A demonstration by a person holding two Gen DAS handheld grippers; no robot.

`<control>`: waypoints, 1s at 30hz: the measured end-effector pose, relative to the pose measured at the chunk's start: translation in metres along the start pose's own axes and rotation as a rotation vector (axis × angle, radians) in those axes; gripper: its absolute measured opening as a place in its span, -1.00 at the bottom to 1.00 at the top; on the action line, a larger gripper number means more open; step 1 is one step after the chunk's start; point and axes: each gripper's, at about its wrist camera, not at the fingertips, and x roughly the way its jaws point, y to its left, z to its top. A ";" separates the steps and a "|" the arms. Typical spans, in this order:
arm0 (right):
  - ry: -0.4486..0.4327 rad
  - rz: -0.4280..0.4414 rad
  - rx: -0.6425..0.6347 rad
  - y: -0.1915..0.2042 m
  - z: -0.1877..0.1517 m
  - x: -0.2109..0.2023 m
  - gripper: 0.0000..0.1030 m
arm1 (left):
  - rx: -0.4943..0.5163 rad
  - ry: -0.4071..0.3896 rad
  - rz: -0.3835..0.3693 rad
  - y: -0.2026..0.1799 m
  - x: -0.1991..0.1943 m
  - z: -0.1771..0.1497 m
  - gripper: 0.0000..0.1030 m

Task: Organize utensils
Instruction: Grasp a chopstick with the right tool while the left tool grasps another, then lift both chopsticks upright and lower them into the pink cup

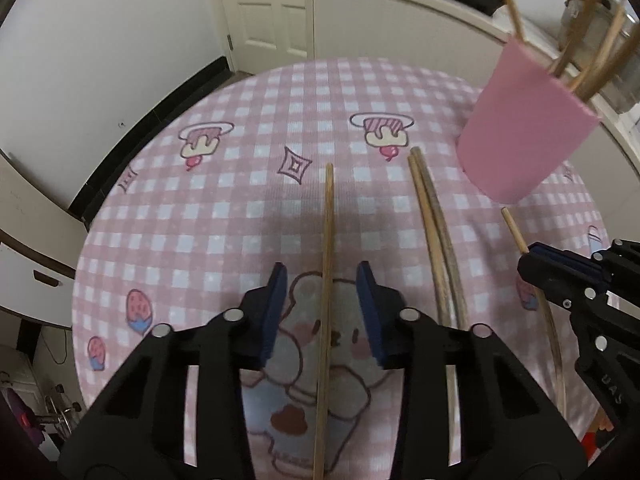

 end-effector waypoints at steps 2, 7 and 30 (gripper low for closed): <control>0.006 0.004 0.001 -0.001 0.002 0.006 -0.91 | -0.003 0.013 -0.003 0.001 0.008 0.002 -0.37; 0.009 0.013 0.002 -0.001 0.005 0.012 -0.91 | 0.017 -0.003 -0.020 -0.002 0.013 0.004 -0.81; -0.305 0.019 -0.034 0.022 -0.007 -0.145 -0.92 | 0.002 -0.415 -0.142 -0.026 -0.177 -0.038 -0.89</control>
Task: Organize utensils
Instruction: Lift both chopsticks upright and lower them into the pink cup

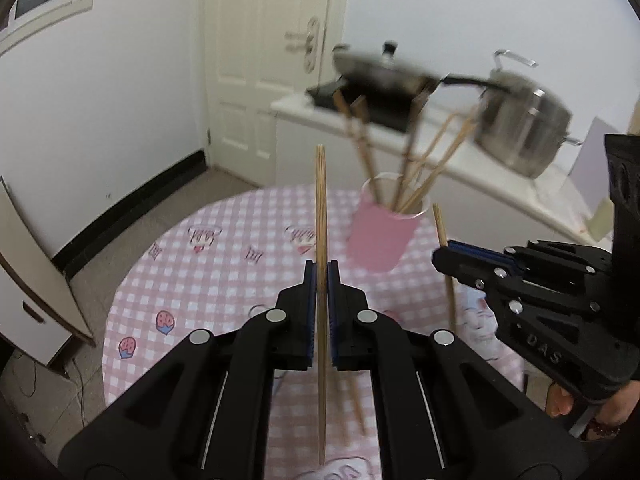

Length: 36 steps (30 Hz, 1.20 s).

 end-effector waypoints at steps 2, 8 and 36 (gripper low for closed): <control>-0.054 -0.010 0.002 -0.003 0.002 -0.022 -0.92 | 0.006 -0.042 -0.010 -0.009 -0.014 0.003 -0.89; -0.181 -0.038 0.018 -0.018 0.015 -0.063 -0.92 | 0.001 -0.175 -0.038 -0.042 -0.047 0.023 -0.89; -0.482 -0.124 0.065 -0.090 0.081 -0.053 -0.92 | -0.154 -0.589 0.051 -0.083 0.024 0.108 -0.89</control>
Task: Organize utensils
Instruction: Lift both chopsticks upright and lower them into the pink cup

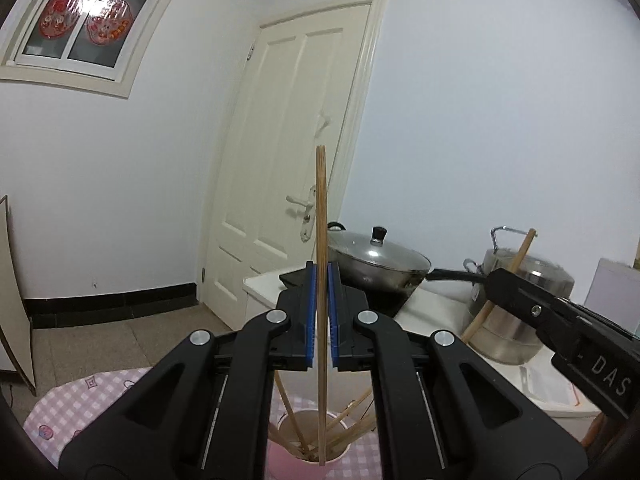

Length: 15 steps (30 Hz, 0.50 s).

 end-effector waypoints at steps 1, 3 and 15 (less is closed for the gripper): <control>0.007 0.003 0.004 -0.001 -0.002 0.003 -0.92 | -0.001 -0.007 -0.005 0.000 0.003 -0.004 -0.89; 0.022 0.007 0.010 -0.003 -0.009 0.009 -0.92 | 0.013 -0.010 0.005 -0.001 0.008 -0.011 -0.89; 0.105 0.021 0.030 -0.006 -0.038 0.022 -0.92 | 0.119 0.034 0.008 -0.003 0.013 -0.041 -0.86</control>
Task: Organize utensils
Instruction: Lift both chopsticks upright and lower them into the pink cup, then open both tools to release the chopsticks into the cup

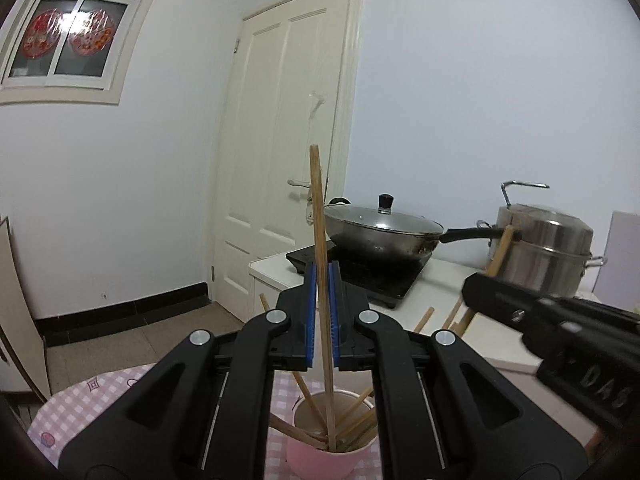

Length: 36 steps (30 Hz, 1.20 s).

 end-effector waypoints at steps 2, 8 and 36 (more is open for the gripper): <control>0.015 0.001 0.002 0.000 -0.003 0.003 -0.92 | 0.028 -0.001 0.003 -0.003 -0.002 -0.003 -0.85; 0.057 -0.008 0.010 -0.002 -0.016 0.010 -0.92 | 0.032 0.074 -0.007 0.003 0.002 -0.004 -0.84; 0.076 -0.020 0.059 0.014 -0.026 -0.041 -0.45 | 0.008 0.141 0.037 0.040 -0.076 0.017 0.27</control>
